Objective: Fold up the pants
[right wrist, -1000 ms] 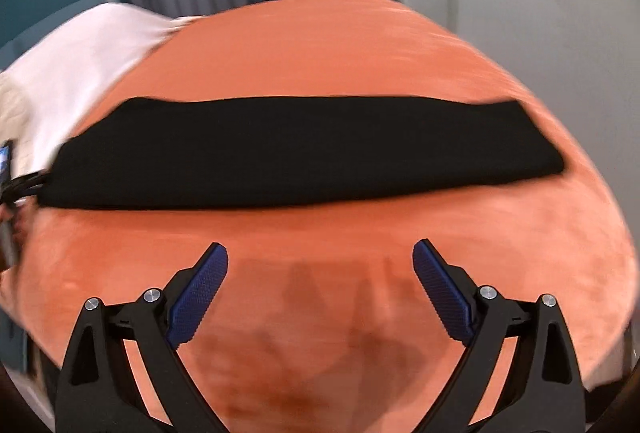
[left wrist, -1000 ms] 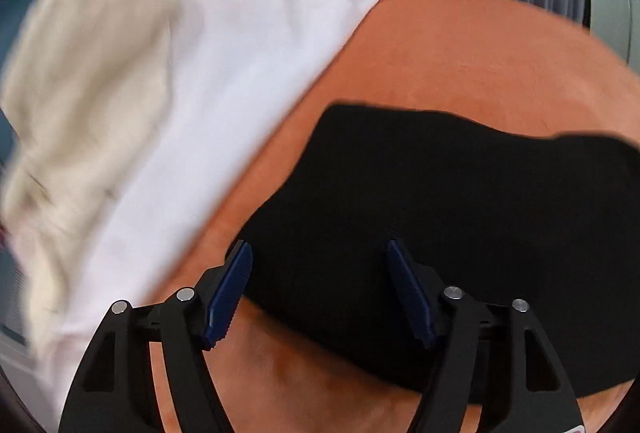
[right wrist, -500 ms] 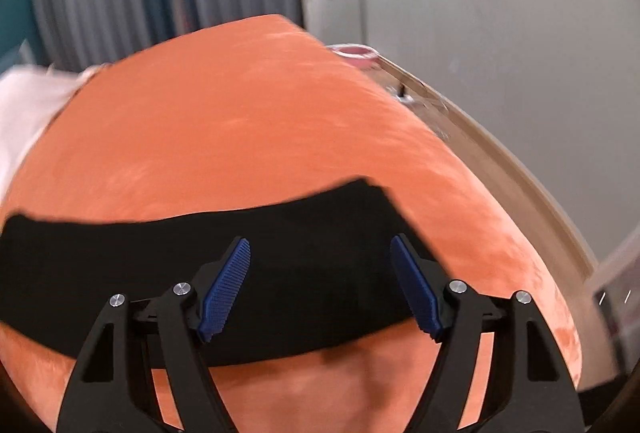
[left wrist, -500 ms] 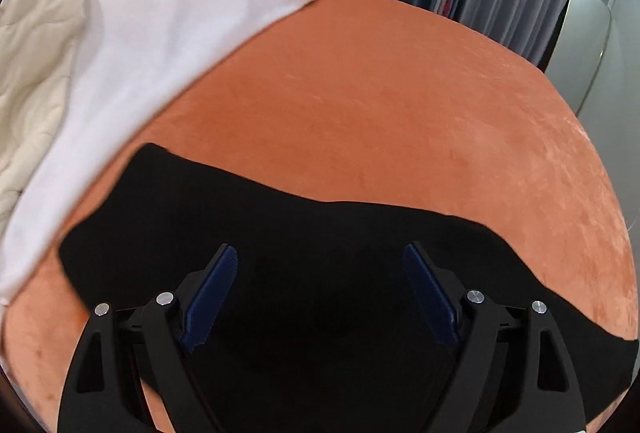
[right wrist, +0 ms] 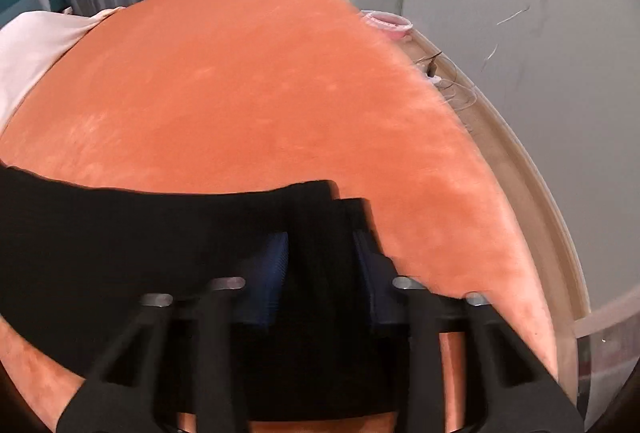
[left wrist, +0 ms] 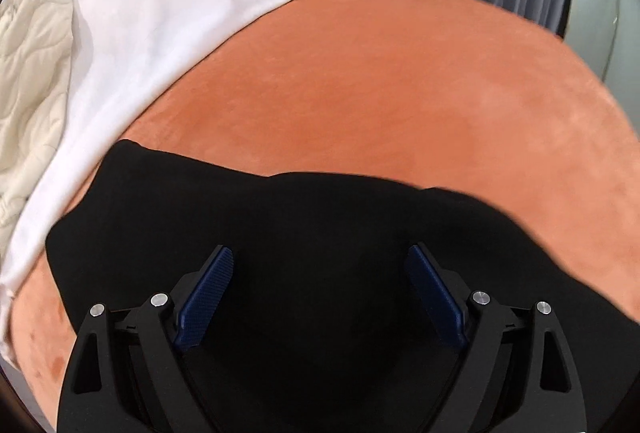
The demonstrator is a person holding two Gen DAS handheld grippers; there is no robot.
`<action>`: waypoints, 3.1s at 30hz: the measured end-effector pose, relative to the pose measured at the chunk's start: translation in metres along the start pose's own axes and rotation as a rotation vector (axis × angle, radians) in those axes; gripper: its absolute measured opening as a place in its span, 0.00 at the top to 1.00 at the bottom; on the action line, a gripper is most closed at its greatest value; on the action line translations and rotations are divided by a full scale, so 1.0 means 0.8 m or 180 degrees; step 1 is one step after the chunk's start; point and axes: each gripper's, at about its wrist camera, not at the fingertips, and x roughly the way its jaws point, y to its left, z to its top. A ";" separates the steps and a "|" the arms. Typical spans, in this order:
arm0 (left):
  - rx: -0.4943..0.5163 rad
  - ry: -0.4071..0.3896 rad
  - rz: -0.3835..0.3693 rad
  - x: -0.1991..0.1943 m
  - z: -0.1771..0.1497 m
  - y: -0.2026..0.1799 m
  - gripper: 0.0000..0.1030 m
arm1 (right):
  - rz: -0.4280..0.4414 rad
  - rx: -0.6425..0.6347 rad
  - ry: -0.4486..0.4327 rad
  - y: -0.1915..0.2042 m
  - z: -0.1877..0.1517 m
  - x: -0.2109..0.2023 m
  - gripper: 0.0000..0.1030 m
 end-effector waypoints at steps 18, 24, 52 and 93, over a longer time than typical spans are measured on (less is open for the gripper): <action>0.0764 -0.0323 -0.0440 -0.128 -0.118 -0.088 0.16 | 0.0225 -0.0285 0.0192 0.023 -0.024 0.004 0.61; 0.0672 -0.0242 -0.0417 -0.135 -0.135 -0.075 0.16 | 0.0286 -0.0146 -0.0070 0.000 -0.027 -0.030 0.90; 0.0521 -0.0337 0.0334 -0.141 -0.158 0.050 0.16 | 0.0271 0.0583 -0.0230 0.019 -0.072 -0.088 0.56; 0.0813 -0.0193 0.0148 -0.160 -0.191 0.005 0.16 | 0.0756 0.1973 -0.0279 -0.033 -0.087 -0.021 0.30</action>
